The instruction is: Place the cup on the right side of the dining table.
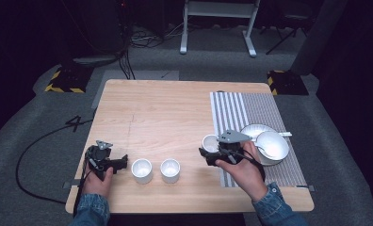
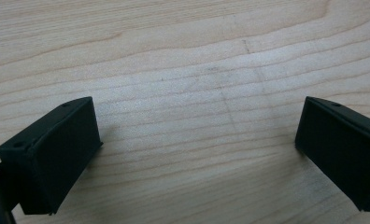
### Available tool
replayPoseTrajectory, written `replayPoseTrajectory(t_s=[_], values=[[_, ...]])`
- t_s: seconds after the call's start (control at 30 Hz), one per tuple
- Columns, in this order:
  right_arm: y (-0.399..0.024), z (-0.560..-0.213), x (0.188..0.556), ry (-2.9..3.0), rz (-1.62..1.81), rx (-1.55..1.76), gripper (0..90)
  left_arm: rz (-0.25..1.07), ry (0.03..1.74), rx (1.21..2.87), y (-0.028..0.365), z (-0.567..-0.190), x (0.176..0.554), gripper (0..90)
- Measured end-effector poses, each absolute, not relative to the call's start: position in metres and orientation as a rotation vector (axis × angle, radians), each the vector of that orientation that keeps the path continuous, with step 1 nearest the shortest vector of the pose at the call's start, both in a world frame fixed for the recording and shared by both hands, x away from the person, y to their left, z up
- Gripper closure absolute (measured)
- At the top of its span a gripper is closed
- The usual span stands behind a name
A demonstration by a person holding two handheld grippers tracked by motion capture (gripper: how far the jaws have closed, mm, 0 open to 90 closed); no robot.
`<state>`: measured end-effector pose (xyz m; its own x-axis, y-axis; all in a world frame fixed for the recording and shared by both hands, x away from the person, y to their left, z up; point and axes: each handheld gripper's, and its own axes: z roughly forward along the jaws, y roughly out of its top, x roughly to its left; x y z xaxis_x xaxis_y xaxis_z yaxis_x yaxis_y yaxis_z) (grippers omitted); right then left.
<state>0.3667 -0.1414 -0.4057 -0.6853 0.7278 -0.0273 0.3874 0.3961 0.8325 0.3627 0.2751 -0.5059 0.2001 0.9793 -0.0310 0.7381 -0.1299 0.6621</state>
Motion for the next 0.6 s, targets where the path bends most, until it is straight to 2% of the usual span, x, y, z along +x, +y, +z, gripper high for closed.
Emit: replayPoseTrajectory(t_s=[0.6], values=[[-0.161,-0.371,0.412,2.233,1.157,1.013,27.2,0.568,1.595,1.929,0.275,-0.506,0.363,0.2]])
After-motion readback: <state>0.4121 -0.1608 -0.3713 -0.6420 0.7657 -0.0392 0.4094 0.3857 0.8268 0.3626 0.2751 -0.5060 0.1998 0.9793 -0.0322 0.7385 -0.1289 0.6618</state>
